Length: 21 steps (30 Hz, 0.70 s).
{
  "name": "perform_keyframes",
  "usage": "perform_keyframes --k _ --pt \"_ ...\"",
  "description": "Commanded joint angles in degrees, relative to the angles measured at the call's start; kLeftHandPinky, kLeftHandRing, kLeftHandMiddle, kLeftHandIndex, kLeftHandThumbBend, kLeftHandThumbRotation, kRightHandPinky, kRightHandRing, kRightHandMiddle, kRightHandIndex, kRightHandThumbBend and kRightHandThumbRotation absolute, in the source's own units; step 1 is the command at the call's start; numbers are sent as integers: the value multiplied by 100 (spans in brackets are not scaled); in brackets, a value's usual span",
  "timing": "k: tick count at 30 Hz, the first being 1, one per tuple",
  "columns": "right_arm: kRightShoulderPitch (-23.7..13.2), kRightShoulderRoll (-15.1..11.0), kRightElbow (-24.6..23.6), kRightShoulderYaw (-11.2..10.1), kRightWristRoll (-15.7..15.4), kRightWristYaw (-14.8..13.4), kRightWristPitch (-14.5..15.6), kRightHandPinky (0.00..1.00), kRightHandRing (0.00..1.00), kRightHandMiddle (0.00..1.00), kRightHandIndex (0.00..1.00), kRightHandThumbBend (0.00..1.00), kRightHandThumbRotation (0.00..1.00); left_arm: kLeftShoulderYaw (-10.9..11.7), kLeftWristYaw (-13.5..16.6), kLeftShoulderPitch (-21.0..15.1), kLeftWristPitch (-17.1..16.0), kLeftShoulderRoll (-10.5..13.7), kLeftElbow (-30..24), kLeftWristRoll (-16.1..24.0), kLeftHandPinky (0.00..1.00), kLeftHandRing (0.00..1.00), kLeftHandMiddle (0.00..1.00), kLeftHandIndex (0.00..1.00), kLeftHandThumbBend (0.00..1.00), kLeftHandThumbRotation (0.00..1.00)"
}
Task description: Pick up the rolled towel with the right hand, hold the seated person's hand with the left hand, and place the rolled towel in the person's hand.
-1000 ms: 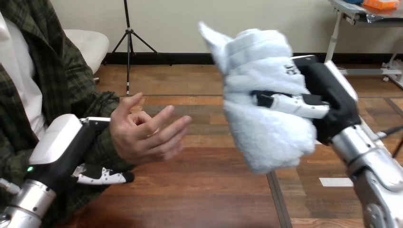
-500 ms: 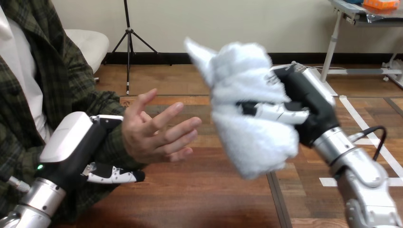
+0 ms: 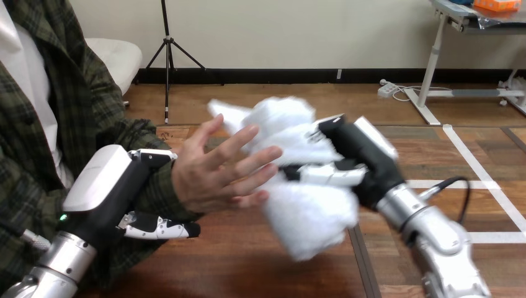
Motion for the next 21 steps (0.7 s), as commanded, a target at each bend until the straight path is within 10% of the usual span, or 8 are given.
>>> perform_keyframes --k 1,21 --pt "-699 223 95 122 -129 -110 -395 4 8 13 14 67 0 38 -7 -42 17 -175 -408 -81 34 38 43 42 95 0" --pt "-872 815 533 551 -599 -218 -934 4 9 14 14 71 0 34 -47 96 194 -353 -623 -63 33 37 42 42 96 0"
